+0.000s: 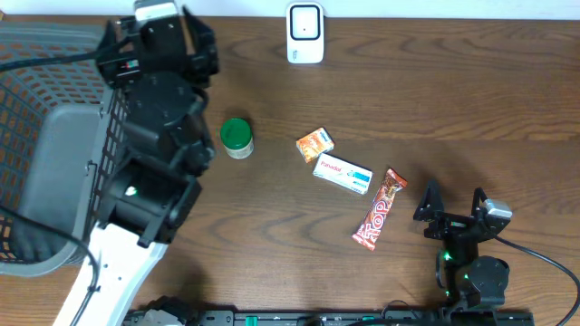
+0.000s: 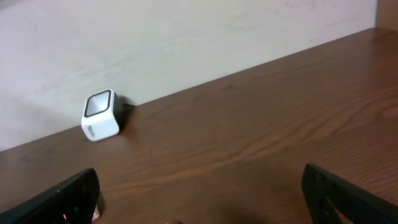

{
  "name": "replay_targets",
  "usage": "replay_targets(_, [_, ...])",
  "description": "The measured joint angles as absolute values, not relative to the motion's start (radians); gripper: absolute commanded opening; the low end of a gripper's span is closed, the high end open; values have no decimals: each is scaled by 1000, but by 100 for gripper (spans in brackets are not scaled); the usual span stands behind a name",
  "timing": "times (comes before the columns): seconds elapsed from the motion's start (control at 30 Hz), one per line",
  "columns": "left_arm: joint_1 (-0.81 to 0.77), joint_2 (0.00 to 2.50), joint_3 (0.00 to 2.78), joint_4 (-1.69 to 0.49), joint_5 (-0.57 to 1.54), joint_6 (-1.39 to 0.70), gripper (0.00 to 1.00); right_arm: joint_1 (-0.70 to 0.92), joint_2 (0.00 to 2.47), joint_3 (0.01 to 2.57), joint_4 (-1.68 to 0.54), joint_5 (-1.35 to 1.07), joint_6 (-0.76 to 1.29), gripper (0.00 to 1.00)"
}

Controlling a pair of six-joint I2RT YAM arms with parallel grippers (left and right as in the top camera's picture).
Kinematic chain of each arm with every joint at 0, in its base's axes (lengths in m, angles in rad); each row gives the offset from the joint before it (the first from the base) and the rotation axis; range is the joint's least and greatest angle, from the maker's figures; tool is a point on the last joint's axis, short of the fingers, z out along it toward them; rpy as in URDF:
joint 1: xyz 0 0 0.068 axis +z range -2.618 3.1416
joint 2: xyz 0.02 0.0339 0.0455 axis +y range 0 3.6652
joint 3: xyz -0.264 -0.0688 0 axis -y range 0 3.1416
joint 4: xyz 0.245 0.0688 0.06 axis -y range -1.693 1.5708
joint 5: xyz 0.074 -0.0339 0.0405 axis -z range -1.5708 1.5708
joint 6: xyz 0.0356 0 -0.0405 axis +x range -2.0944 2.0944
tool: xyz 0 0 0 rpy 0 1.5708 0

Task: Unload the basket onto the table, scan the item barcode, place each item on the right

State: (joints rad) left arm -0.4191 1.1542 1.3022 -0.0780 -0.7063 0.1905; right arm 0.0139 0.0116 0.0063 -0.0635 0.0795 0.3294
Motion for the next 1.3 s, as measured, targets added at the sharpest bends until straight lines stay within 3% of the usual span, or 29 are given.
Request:
replay_targets(0.2, [-367,903,1262,-257,-587,147,93,14,12,6,-64,80,329,99])
replay_targets(0.43, [-160,493,1216,-313,-417,4,93,14,12,6,-64,80,329,99])
replay_targets(0.57, [-75,435,1199,-329,-384,-67,93,14,12,6,-64,80,329,99])
replay_targets(0.93, [-79,391,1186,-310,-363,-162,93,14,12,6,-64,80,329,99])
replay_targets(1.3, [-84,152,1183,-404,-364,-165,93,14,12,6,-64,80,329,99])
